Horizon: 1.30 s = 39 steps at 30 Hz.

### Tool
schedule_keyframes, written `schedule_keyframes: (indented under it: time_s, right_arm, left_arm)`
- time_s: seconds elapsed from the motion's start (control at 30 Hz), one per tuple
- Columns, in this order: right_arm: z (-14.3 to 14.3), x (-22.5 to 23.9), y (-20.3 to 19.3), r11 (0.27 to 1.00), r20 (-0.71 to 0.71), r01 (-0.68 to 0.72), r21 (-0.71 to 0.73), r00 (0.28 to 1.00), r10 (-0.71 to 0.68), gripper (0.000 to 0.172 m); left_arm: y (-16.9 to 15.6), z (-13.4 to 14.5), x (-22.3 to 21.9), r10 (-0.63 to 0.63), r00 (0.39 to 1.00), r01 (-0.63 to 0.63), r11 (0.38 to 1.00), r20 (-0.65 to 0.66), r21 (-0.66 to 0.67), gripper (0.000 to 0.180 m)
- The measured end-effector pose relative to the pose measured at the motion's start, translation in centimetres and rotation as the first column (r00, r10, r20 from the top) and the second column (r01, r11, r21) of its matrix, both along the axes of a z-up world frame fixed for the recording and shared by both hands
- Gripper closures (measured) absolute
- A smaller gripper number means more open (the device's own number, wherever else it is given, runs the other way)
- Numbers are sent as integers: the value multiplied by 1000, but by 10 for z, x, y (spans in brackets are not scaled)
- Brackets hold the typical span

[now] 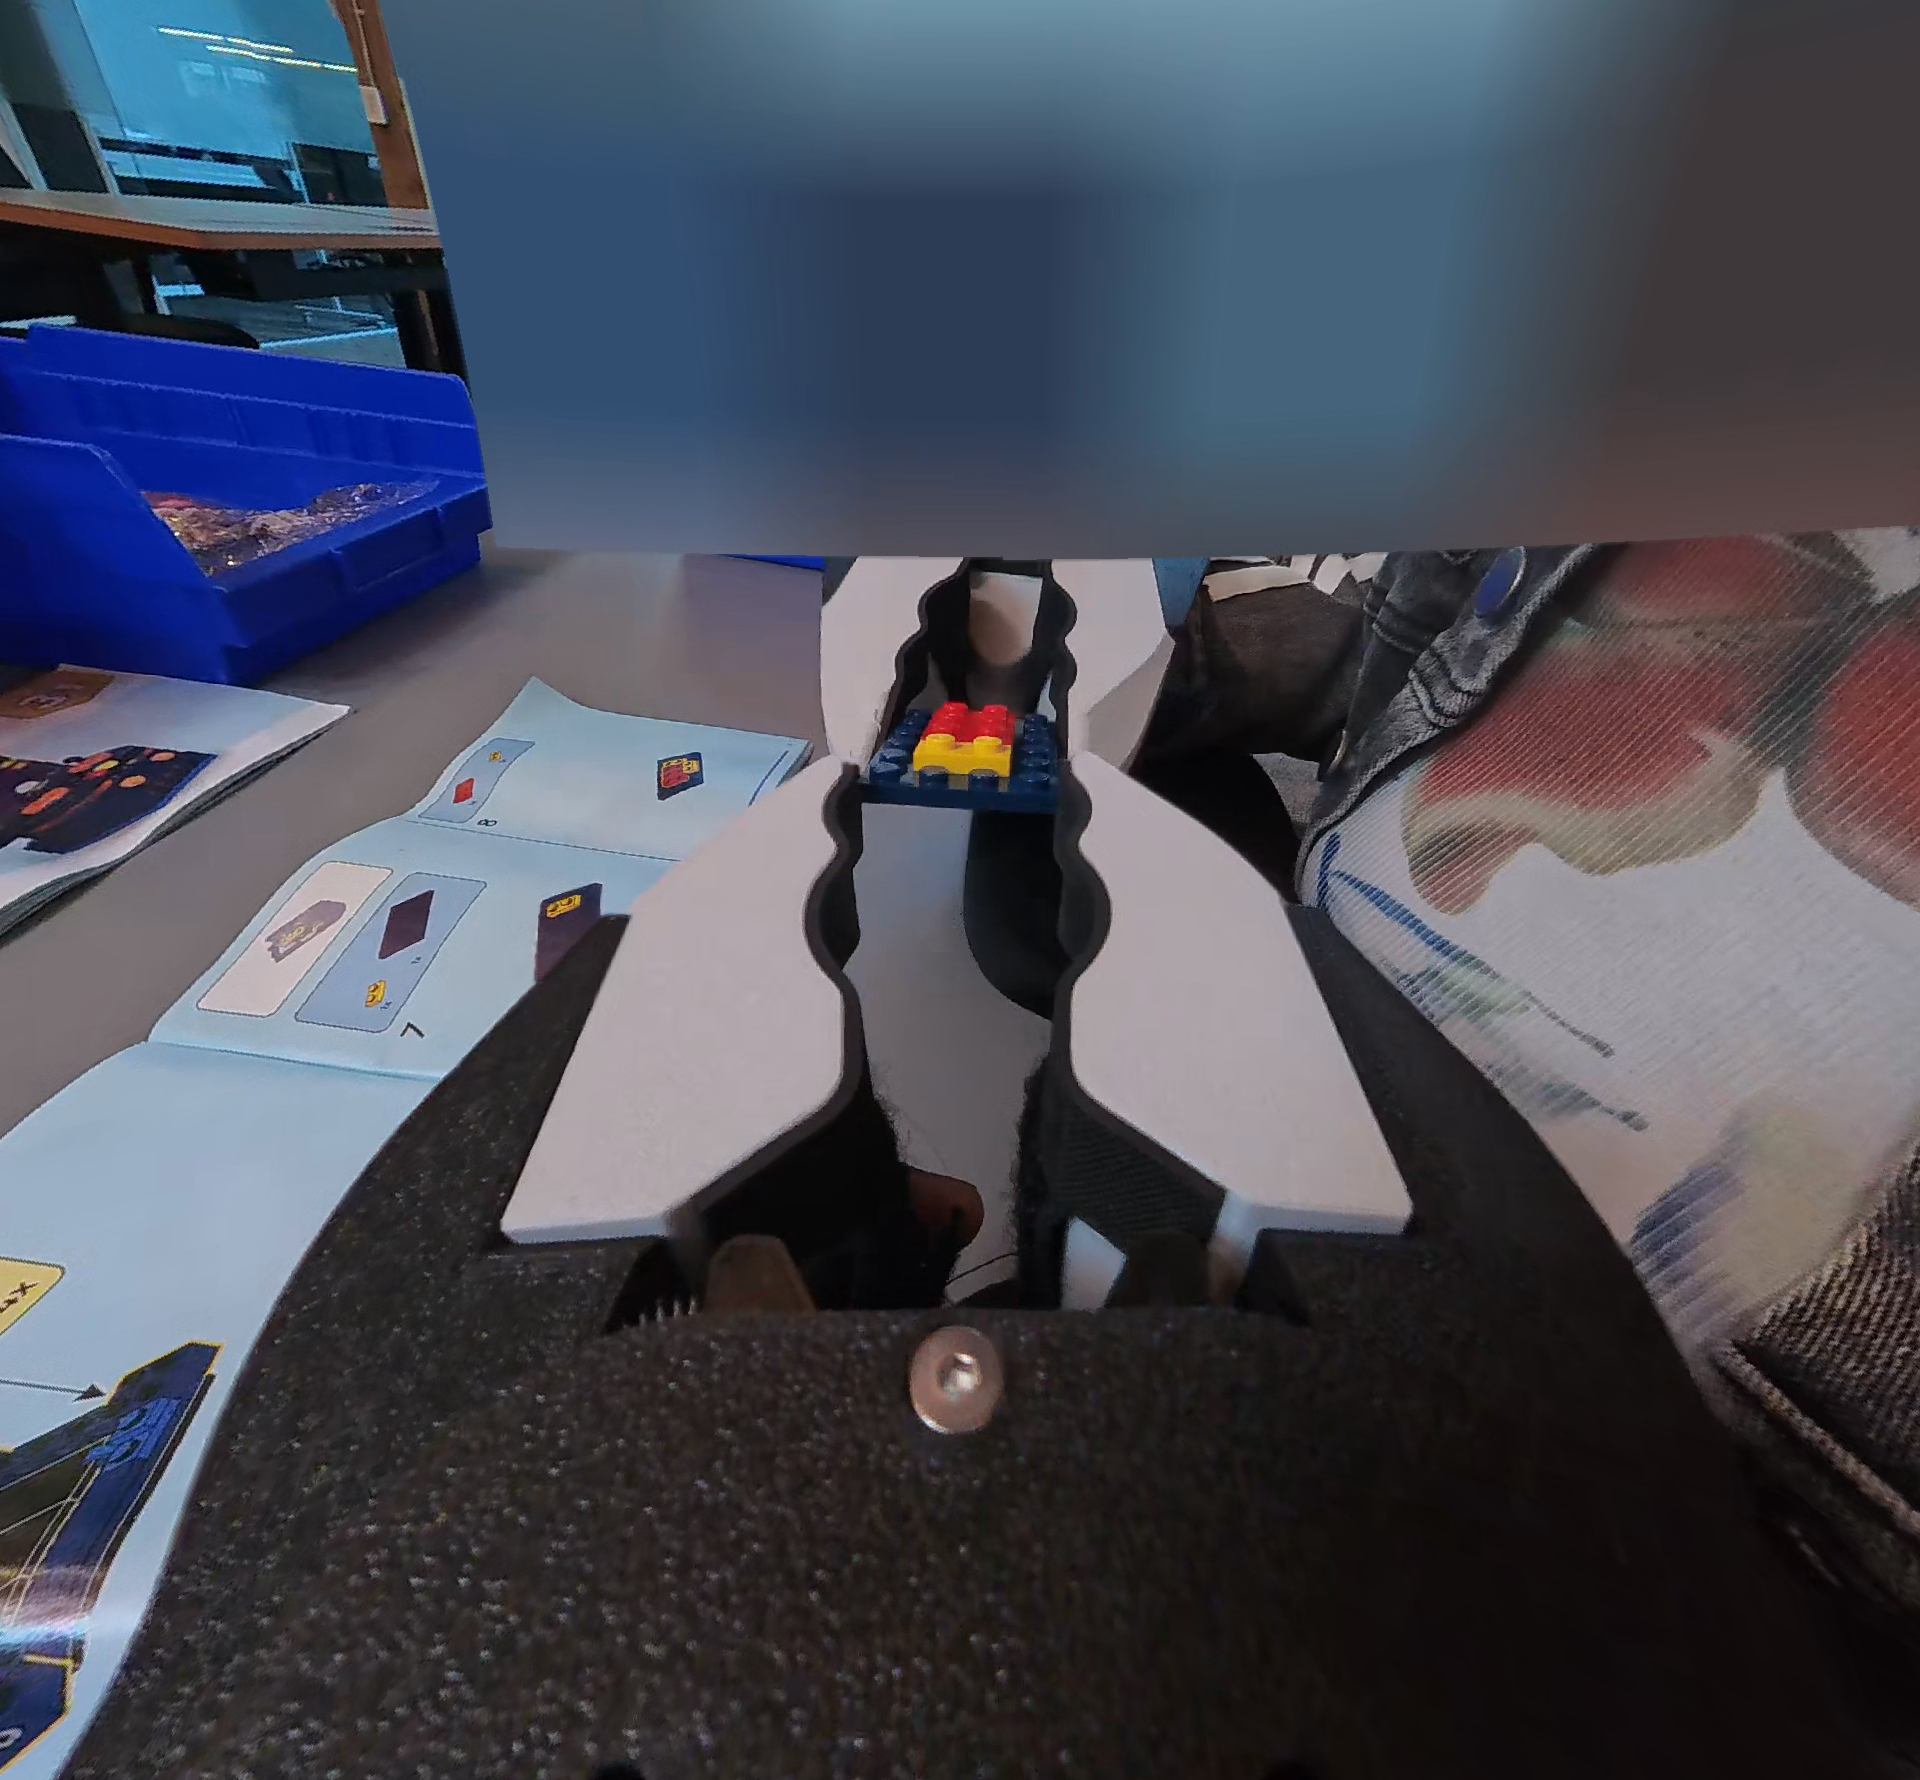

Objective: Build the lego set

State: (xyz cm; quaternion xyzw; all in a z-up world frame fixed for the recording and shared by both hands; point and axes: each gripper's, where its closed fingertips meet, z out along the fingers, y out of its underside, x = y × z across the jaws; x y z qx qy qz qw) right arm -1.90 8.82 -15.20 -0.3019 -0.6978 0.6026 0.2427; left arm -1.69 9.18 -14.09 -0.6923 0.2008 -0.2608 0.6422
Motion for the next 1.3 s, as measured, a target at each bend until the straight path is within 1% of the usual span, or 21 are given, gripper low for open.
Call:
schedule_keyframes:
  time_s: [0.1, 0.23, 0.37, 0.43, 0.5, 0.57, 0.63, 0.7, 0.73, 0.77, 0.8, 0.83, 0.87, 0.9, 0.97, 1.0, 1.03, 1.07, 1.13, 1.23, 1.3]
  right_arm:
    - [2, -2, 3, 1000, -12, 5, -3, 1000, -5, 136]
    - [4, -7, 6, 999, -37, 24, 22, 999, -23, 135]
    - [-1, -12, 10, 999, -22, 41, 23, 999, -40, 135]
    - [-13, -16, 14, 995, 21, 59, 81, 998, -61, 135]
    - [-37, -21, 17, 976, 116, 60, 210, 990, -86, 135]
    - [-54, -24, 15, 951, 178, 31, 307, 980, -90, 135]
    - [-64, -27, 11, 935, 223, -4, 355, 971, -81, 135]
    - [-74, -30, 9, 921, 262, -32, 389, 962, -77, 135]
    - [-79, -31, 8, 915, 280, -43, 402, 957, -78, 135]
    - [-84, -31, 8, 909, 300, -55, 412, 951, -79, 135]
    - [-89, -31, 8, 905, 321, -65, 421, 943, -82, 135]
    - [-94, -31, 8, 900, 338, -71, 431, 937, -88, 135]
    - [-97, -31, 9, 893, 348, -75, 443, 933, -95, 135]
    - [-100, -31, 10, 888, 349, -75, 453, 932, -100, 135]
    - [-100, -31, 9, 888, 346, -72, 454, 933, -101, 135]
    - [-101, -30, 10, 890, 351, -72, 450, 931, -103, 135]
    - [-101, -30, 10, 895, 356, -70, 441, 929, -103, 135]
    - [-100, -30, 10, 899, 358, -65, 433, 928, -105, 132]
    - [-99, -30, 10, 906, 357, -57, 418, 928, -106, 125]
    - [-94, -32, 11, 915, 337, -42, 401, 936, -104, 123]
    - [-91, -33, 12, 918, 326, -33, 395, 939, -106, 122]
  left_arm:
    - [2, 0, -3, 23, 1000, -23, 1000, 6, -1, 145]
    - [2, 4, -6, 44, 999, -44, 999, 25, 12, 137]
    - [2, 4, -13, 106, 994, -106, 994, 1, 27, 134]
    - [3, 6, -21, 169, 986, -169, 985, -9, 45, 131]
    - [1, 11, -33, 262, 965, -259, 963, -29, 72, 130]
    - [-9, 22, -44, 330, 943, -326, 942, -48, 84, 131]
    - [-28, 36, -66, 412, 907, -412, 911, -86, 26, 135]
    - [-60, 51, -97, 487, 851, -501, 865, -198, -26, 139]
    - [-78, 53, -112, 489, 825, -529, 845, -284, -79, 141]
    - [-96, 50, -128, 472, 794, -559, 815, -382, -154, 143]
    - [-112, 43, -147, 446, 755, -599, 768, -481, -228, 143]
    - [-126, 31, -168, 402, 716, -638, 708, -570, -302, 145]
    - [-138, 16, -187, 342, 694, -665, 642, -634, -381, 151]
    - [-146, -1, -200, 272, 698, -667, 582, -662, -465, 156]
    - [-153, -35, -200, 96, 784, -565, 519, -613, -641, 158]
    - [-154, -49, -201, 28, 799, -536, 487, -600, -690, 158]
    - [-154, -61, -205, -17, 793, -536, 456, -610, -710, 157]
    - [-153, -70, -209, -56, 783, -539, 435, -620, -721, 156]
    - [-149, -80, -211, -97, 776, -535, 421, -623, -733, 155]
    - [-150, -90, -211, -130, 776, -530, 396, -617, -750, 153]
    - [-150, -95, -208, -131, 790, -515, 388, -599, -764, 153]
